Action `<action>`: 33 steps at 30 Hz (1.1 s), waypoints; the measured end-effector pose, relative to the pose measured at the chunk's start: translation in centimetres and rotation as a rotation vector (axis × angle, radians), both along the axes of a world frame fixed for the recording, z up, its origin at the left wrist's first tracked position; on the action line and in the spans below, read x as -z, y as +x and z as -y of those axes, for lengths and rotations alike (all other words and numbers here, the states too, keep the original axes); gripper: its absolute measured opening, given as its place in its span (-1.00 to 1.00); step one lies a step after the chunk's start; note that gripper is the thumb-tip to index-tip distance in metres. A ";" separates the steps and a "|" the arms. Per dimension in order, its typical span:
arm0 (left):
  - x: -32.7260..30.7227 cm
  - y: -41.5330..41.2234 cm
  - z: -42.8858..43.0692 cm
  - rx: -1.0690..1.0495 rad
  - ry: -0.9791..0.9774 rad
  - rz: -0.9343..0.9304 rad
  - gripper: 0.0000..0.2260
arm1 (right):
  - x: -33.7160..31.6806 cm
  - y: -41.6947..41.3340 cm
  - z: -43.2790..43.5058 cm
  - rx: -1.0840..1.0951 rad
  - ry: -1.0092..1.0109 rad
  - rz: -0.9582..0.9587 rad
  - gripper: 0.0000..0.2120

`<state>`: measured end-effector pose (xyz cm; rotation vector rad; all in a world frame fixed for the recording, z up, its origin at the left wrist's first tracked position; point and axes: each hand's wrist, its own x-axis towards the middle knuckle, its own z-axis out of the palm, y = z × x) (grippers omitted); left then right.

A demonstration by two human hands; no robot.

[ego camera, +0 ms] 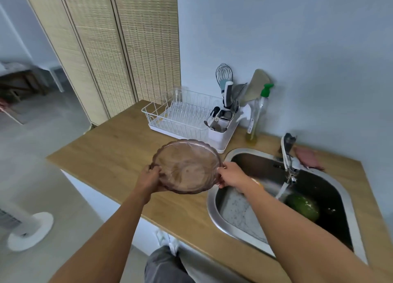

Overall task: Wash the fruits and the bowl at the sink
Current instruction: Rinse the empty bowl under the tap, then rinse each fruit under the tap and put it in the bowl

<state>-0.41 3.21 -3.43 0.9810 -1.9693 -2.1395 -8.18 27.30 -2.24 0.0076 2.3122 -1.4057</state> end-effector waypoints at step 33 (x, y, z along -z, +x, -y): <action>-0.7 -3.0 -10.0 0.444 -1.215 -0.310 -0.86 | 6.2 3.8 -8.7 0.048 0.245 -0.014 -0.69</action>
